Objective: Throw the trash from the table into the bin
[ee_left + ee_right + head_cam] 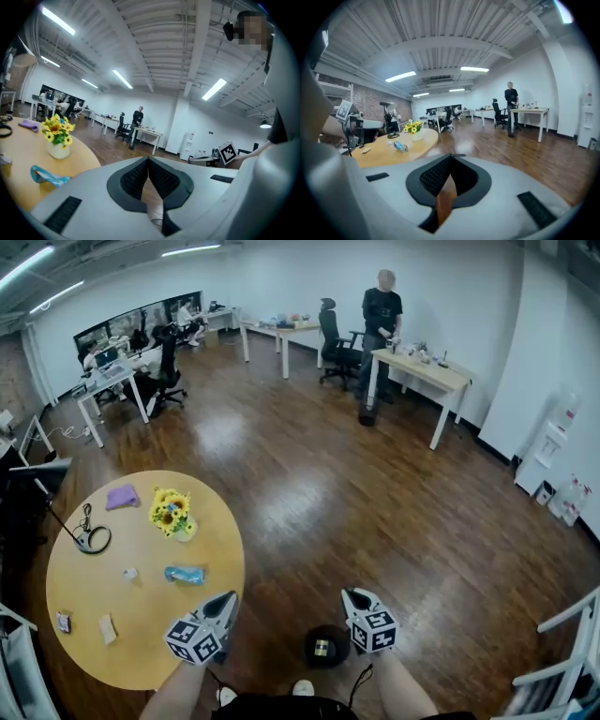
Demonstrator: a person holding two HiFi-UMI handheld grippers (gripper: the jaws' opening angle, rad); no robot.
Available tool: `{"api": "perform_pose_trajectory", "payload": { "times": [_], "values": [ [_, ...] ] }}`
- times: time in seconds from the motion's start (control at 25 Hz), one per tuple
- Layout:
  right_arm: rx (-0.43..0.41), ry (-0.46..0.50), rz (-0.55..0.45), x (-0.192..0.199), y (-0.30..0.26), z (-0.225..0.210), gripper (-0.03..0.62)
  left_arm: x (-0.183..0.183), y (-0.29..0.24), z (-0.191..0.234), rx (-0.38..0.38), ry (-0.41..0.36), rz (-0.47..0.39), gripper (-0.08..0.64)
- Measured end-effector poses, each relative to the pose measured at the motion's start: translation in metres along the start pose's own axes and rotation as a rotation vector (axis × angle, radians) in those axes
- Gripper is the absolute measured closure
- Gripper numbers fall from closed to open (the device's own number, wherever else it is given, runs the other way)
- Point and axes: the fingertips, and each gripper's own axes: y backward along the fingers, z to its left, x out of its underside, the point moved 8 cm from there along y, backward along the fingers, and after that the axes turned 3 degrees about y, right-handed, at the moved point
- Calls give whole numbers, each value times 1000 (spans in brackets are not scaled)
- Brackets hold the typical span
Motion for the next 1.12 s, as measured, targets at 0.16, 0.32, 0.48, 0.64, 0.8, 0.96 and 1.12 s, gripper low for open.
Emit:
{"api": "perform_pose_trajectory", "payload": {
  "times": [0.16, 0.32, 0.48, 0.64, 0.8, 0.96, 1.12],
  "values": [
    [-97, 49, -126, -47, -42, 47, 592, -19, 63, 41, -136, -24, -93, 560],
    [-212, 109, -195, -88, -86, 120, 592, -36, 130, 77, -283, -4, -217, 560],
    [-348, 175, -206, -113, -119, 205, 592, -54, 198, 94, -383, -45, -263, 560],
    [-456, 222, -227, -119, -139, 282, 592, -52, 278, 120, -542, -45, -352, 560],
    [-533, 251, -267, -139, -133, 343, 592, -68, 336, 118, -643, -59, -442, 560],
    [-595, 310, -266, -146, -141, 386, 592, -74, 365, 118, -686, -101, -464, 560],
    [-630, 323, -247, -140, -152, 415, 592, -69, 391, 128, -737, -91, -488, 560]
  ]
}}
